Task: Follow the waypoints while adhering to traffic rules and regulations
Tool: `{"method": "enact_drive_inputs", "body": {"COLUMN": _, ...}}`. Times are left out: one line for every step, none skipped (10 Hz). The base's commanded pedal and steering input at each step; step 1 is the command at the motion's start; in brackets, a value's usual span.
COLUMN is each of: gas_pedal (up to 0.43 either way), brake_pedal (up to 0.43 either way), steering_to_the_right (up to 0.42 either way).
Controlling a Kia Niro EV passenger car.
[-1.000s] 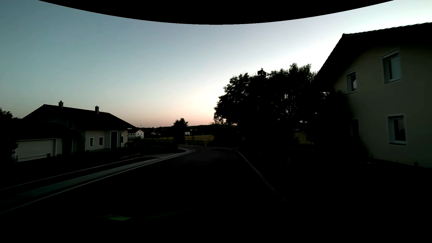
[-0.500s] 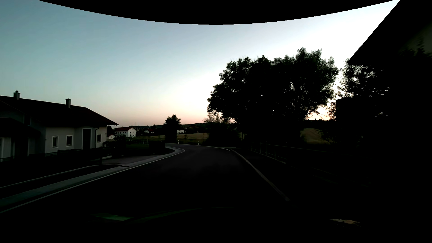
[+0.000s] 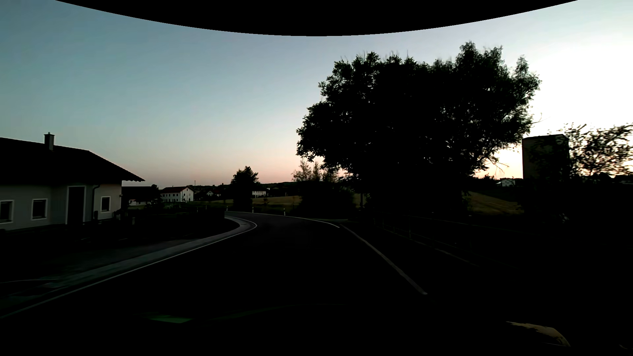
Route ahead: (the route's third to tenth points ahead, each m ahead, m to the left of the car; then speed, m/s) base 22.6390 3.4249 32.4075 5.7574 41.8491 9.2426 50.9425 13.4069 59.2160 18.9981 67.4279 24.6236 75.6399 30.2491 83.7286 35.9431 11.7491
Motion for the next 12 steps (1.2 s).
{"method": "enact_drive_inputs", "body": {"gas_pedal": 0.039, "brake_pedal": 0.000, "steering_to_the_right": 0.001}}
{"method": "enact_drive_inputs", "body": {"gas_pedal": 0.039, "brake_pedal": 0.000, "steering_to_the_right": -0.006}}
{"method": "enact_drive_inputs", "body": {"gas_pedal": 0.039, "brake_pedal": 0.000, "steering_to_the_right": -0.010}}
{"method": "enact_drive_inputs", "body": {"gas_pedal": 0.039, "brake_pedal": 0.000, "steering_to_the_right": -0.011}}
{"method": "enact_drive_inputs", "body": {"gas_pedal": 0.039, "brake_pedal": 0.000, "steering_to_the_right": -0.011}}
{"method": "enact_drive_inputs", "body": {"gas_pedal": 0.039, "brake_pedal": 0.000, "steering_to_the_right": -0.013}}
{"method": "enact_drive_inputs", "body": {"gas_pedal": 0.039, "brake_pedal": 0.000, "steering_to_the_right": -0.016}}
{"method": "enact_drive_inputs", "body": {"gas_pedal": 0.039, "brake_pedal": 0.000, "steering_to_the_right": -0.020}}
{"method": "enact_drive_inputs", "body": {"gas_pedal": 0.039, "brake_pedal": 0.000, "steering_to_the_right": -0.026}}
{"method": "enact_drive_inputs", "body": {"gas_pedal": 0.039, "brake_pedal": 0.000, "steering_to_the_right": -0.029}}
{"method": "enact_drive_inputs", "body": {"gas_pedal": 0.039, "brake_pedal": 0.000, "steering_to_the_right": -0.033}}
{"method": "enact_drive_inputs", "body": {"gas_pedal": 0.039, "brake_pedal": 0.000, "steering_to_the_right": -0.038}}
